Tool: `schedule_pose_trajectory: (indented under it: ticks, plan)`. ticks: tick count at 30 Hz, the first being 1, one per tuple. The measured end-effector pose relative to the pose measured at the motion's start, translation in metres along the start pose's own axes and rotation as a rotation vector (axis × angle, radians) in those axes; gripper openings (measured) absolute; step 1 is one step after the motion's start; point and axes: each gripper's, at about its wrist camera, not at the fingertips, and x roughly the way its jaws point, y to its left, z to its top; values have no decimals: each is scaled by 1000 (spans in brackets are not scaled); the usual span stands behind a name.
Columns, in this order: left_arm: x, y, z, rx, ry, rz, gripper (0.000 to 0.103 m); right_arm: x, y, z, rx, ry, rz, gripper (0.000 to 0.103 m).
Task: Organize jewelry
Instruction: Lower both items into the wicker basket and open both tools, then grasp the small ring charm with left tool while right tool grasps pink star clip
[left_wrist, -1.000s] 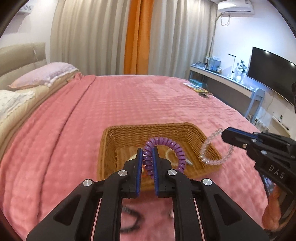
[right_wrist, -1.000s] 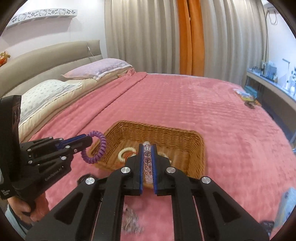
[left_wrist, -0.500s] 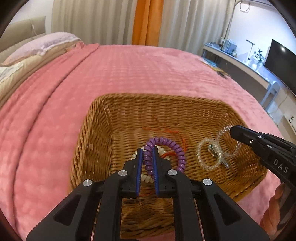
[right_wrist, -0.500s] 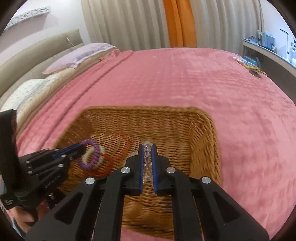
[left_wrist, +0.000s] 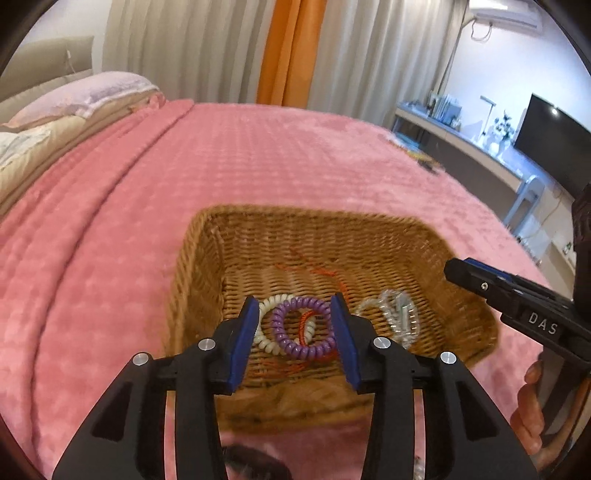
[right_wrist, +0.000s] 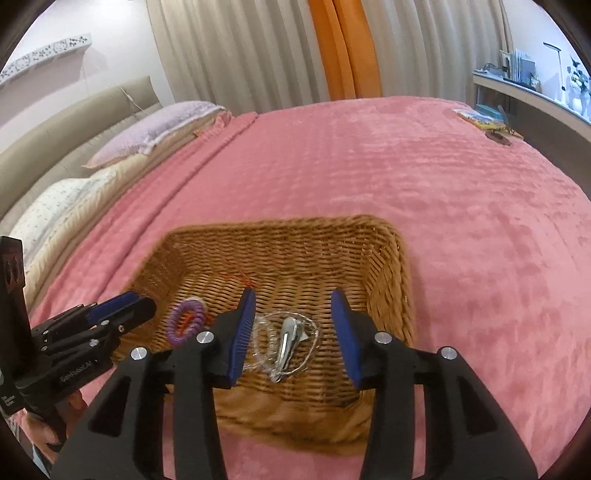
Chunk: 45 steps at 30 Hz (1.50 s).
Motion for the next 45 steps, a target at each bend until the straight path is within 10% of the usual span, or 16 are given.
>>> schedule_pose_trajectory:
  ticks: [16, 31, 40, 45]
  plan:
    - [-155, 21, -77, -62, -139, -11, 40, -97, 51, -73, -80, -36, 64, 39]
    - [-82, 79, -132, -95, 175, 10, 38, -35, 58, -127, -102, 124, 90, 39]
    - [-49, 60, -126, 4, 229, 40, 38, -28, 63, -127, -166, 160, 91, 39]
    - [-46, 50, -128, 62, 213, 100, 10, -19, 71, -126, -234, 206, 86, 39]
